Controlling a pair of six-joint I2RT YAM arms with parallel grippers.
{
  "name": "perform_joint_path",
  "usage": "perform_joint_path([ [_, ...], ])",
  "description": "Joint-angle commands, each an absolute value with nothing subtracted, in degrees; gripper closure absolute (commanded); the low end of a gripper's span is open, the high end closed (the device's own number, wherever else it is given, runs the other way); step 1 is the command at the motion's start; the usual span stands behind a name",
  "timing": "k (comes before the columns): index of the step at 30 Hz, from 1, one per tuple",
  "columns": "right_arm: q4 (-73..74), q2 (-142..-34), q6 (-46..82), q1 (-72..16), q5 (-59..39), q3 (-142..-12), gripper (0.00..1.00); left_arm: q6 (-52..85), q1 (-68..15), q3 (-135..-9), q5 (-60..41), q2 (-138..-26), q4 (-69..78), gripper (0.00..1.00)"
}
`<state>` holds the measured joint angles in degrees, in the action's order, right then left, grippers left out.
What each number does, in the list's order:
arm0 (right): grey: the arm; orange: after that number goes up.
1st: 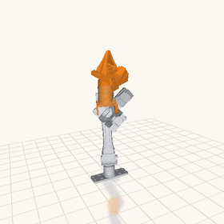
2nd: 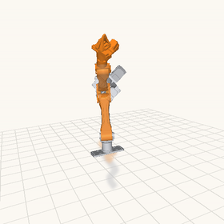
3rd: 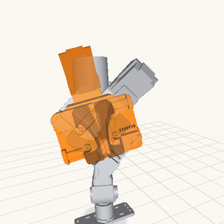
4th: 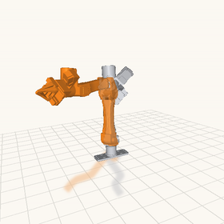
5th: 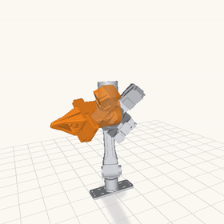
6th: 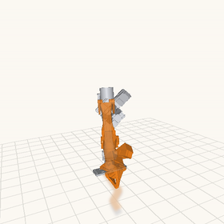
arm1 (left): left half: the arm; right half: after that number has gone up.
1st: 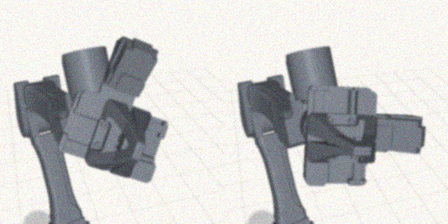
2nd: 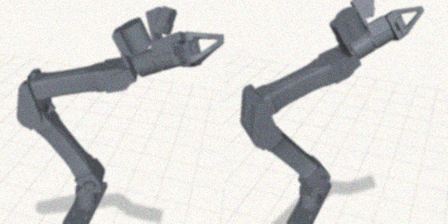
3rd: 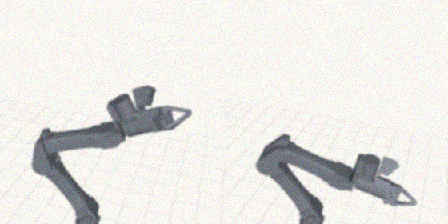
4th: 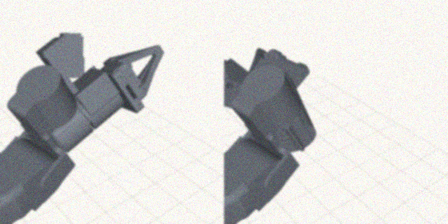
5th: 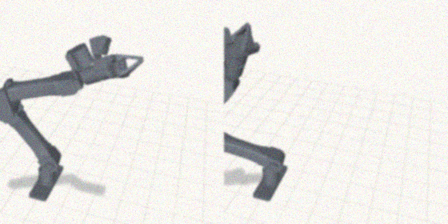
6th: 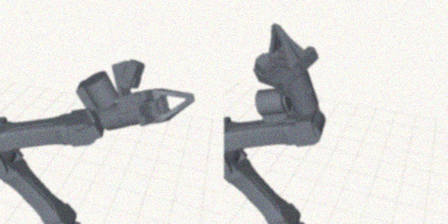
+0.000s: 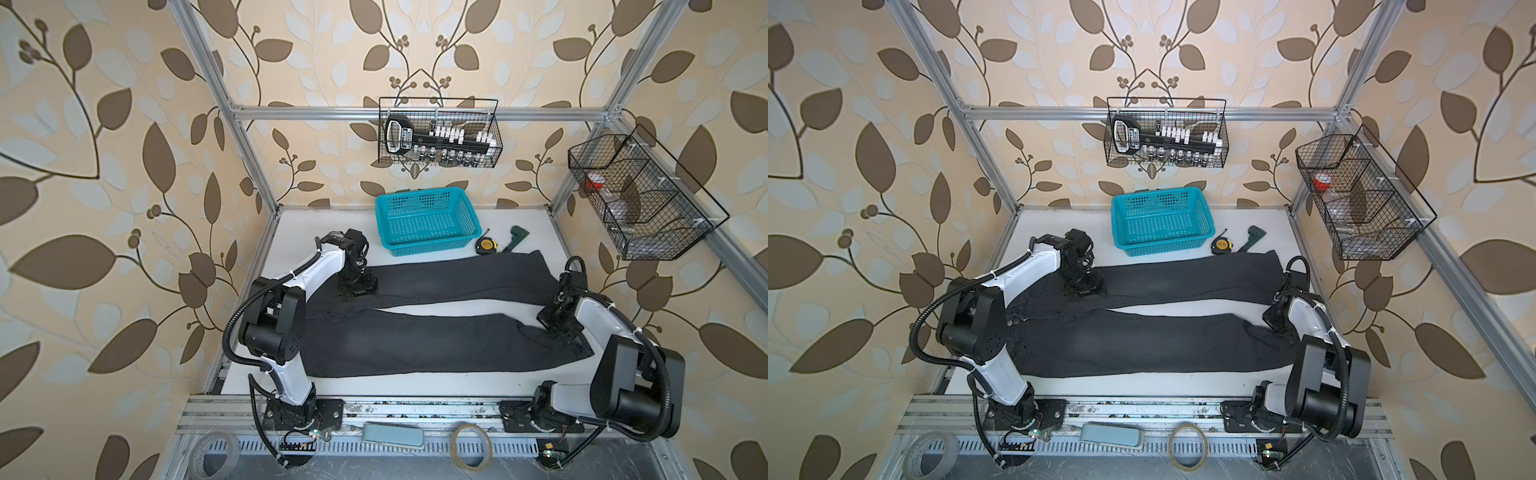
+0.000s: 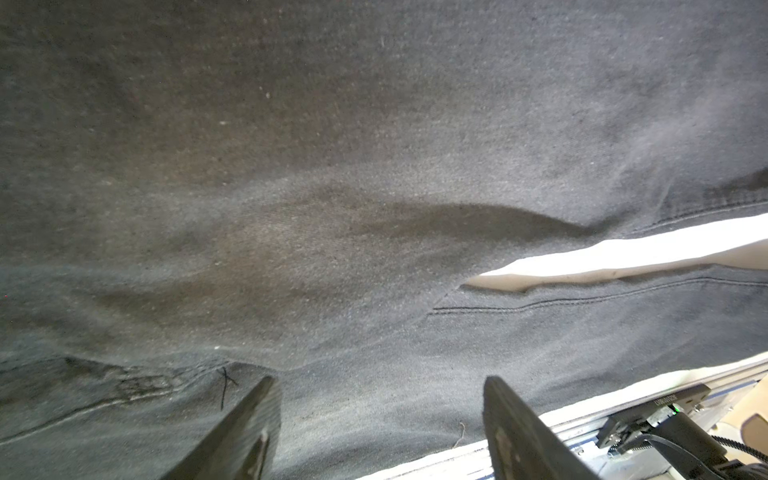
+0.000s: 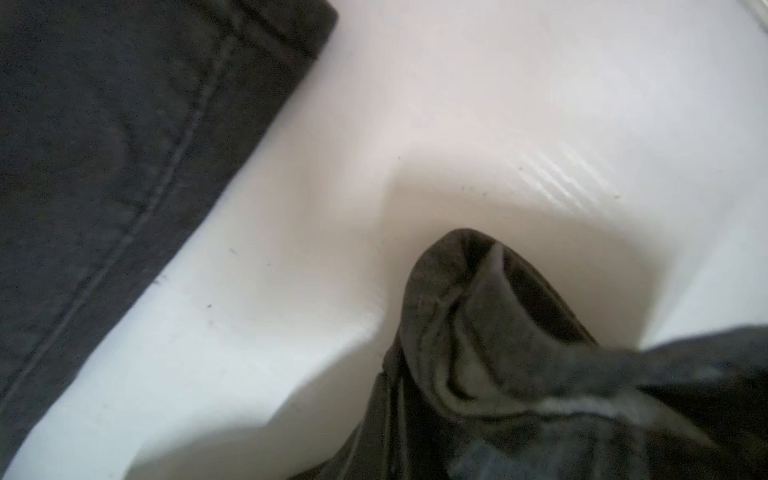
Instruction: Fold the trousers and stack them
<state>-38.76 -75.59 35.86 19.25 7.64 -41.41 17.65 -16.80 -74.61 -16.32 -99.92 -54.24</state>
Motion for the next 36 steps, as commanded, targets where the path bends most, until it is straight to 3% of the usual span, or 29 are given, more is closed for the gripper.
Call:
perform_joint_path([
  [1, -40.56, -72.45, 35.36, 18.45, 5.73, -45.76, 1.0, 15.94, -16.52, -75.39, -16.4, -100.18, -55.55, 0.23],
  [9, -39.12, -60.45, 37.32, 18.32, 3.08, -49.43, 1.0, 16.02, -16.53, -76.06, -15.81, -100.13, -55.63, 0.24],
  [14, -39.37, -55.56, 39.28, 22.41, 4.52, -43.42, 1.0, 16.27, -16.52, -75.92, -15.91, -100.38, -55.22, 0.24],
  [18, -35.21, -58.07, 37.45, 26.17, 0.91, -35.2, 0.83, 16.25, -16.52, -75.89, -16.02, -100.82, -55.02, 0.23],
  [21, -34.13, -60.28, 35.08, 26.1, 3.7, -34.0, 0.57, 16.2, -16.52, -75.53, -15.91, -100.65, -54.99, 0.23],
  [22, -34.41, -60.59, 34.23, 26.18, 4.79, -34.44, 0.53, 16.25, -16.53, -75.39, -15.92, -100.55, -54.97, 0.24],
  [28, -44.88, -64.16, 34.79, 26.38, 12.74, -42.72, 0.44, 16.17, -16.52, -74.44, -16.0, -100.05, -54.77, 0.23],
  [36, -36.38, -69.8, 32.31, 24.19, 3.59, -44.03, 0.43, 16.32, -16.52, -76.5, -16.08, -99.38, -55.58, 0.23],
])
